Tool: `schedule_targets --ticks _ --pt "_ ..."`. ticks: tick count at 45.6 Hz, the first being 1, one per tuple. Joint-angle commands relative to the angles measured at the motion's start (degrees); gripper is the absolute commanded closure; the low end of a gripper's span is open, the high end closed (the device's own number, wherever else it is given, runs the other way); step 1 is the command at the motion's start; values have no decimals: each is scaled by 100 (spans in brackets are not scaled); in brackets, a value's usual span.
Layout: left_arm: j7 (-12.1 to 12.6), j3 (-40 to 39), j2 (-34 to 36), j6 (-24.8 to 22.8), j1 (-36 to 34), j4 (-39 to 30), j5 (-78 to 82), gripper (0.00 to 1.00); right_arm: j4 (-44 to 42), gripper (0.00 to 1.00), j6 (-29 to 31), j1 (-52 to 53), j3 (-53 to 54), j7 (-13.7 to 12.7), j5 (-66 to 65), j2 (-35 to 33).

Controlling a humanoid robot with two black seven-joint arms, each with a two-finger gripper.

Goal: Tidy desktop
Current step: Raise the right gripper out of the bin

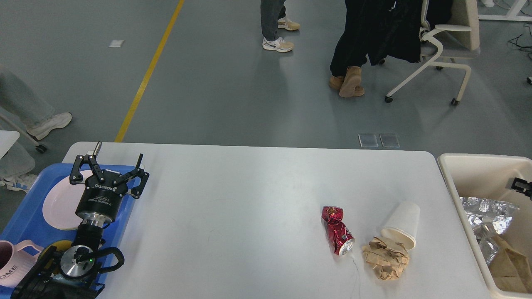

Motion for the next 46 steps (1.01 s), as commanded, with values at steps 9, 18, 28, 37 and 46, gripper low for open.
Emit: schedule_targets --ticks 9,18,28,37,46 --pt "0 0 0 0 0 0 0 4 2599 0 1672 3850 -2118 -24 -26 1484" --pt "0 0 0 9 9 0 0 4 2958 0 4475 5520 -1759 -24 53 1942" --pt "0 0 0 9 0 0 0 4 4795 0 4470 7341 -1653 38 430 2030" --pt "0 0 0 9 0 0 0 4 5412 0 4092 7667 -1661 82 941 2047" --pt "0 0 0 9 0 0 0 4 5465 0 3784 7413 -1740 697 932 2003"
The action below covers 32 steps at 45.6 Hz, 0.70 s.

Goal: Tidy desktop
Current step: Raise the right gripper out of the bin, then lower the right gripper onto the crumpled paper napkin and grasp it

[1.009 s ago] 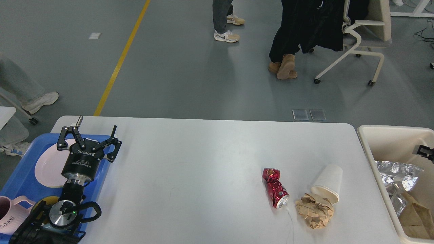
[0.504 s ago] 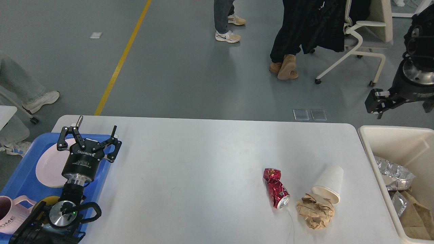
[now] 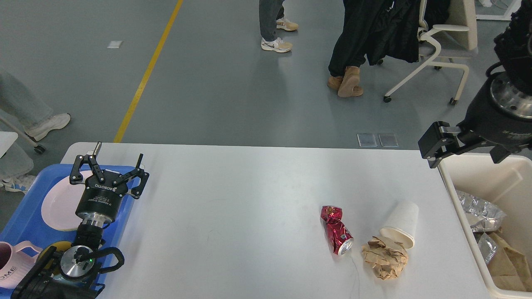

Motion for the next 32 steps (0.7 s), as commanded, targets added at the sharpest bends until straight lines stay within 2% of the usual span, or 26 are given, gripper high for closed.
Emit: schedule_targets --ticks 1,13,24,32 --pt "0 1 0 0 -2 0 0 4 4 0 -104 -225 -53 373 -5 -13" --pt "0 1 0 -9 -2 0 0 4 -189 0 -297 -1182 -27 347 -84 -22" --pt "0 1 0 -9 -2 0 0 4 -294 0 -1553 -2632 359 338 -137 -39" --pt "0 1 0 -9 -2 0 0 4 -935 0 -2204 -4188 650 250 -163 48"
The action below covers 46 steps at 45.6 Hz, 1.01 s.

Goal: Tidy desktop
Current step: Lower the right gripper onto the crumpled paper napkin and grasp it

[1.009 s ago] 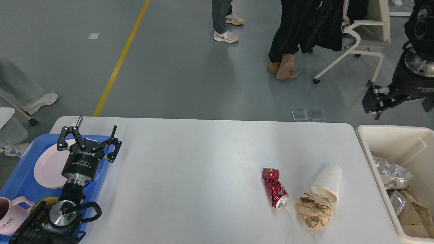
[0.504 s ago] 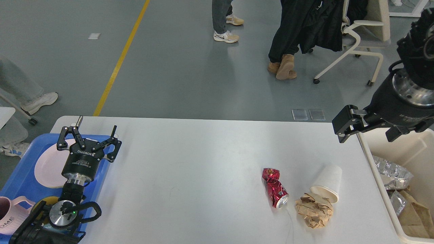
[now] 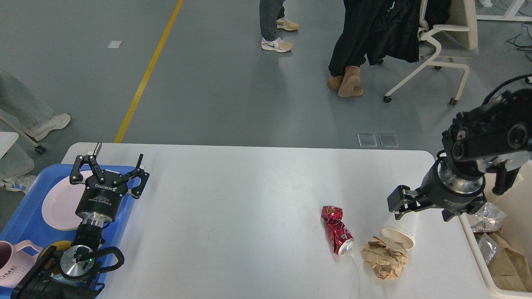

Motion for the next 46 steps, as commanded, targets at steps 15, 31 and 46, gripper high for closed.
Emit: schedule_targets --ticks 15,31,46 --pt "0 0 0 -1 1 0 0 4 -1499 0 -952 -2869 707 -34 -3 153" --pt "0 0 0 -1 1 0 0 4 -2563 0 -1066 -3960 1367 -34 76 320" --pt "0 0 0 -1 1 0 0 4 -2590 28 -1778 -4259 1367 -34 76 452"
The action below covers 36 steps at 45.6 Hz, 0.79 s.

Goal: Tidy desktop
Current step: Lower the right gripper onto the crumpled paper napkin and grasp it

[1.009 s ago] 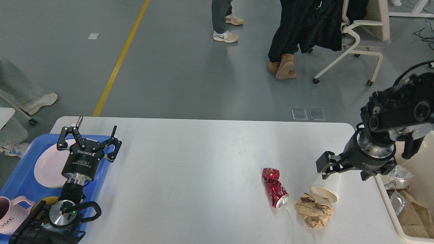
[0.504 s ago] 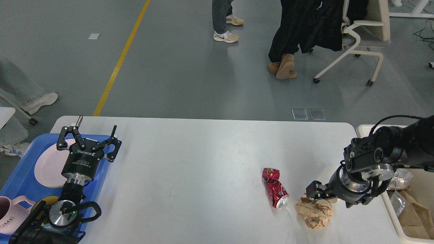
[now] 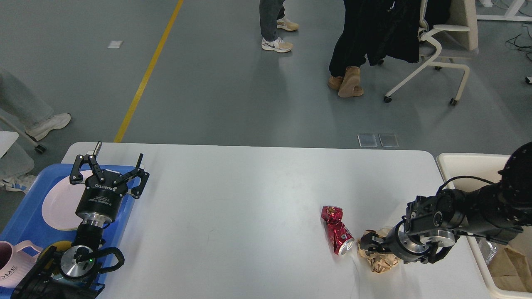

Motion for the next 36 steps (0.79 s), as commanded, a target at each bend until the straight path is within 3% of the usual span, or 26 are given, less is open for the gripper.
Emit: schedule_targets --ticks 1,4,8,36 --pt "0 -1 0 8 0 0 0 4 26 37 -106 -77 0 0 6 71" --pt "0 8 0 0 0 0 0 4 61 77 -44 -69 0 0 15 107" --pt "0 -1 0 8 0 0 0 4 88 100 -71 -95 0 0 24 115" --pt "0 -1 0 0 0 0 0 4 149 100 -88 -86 0 -184 15 89"
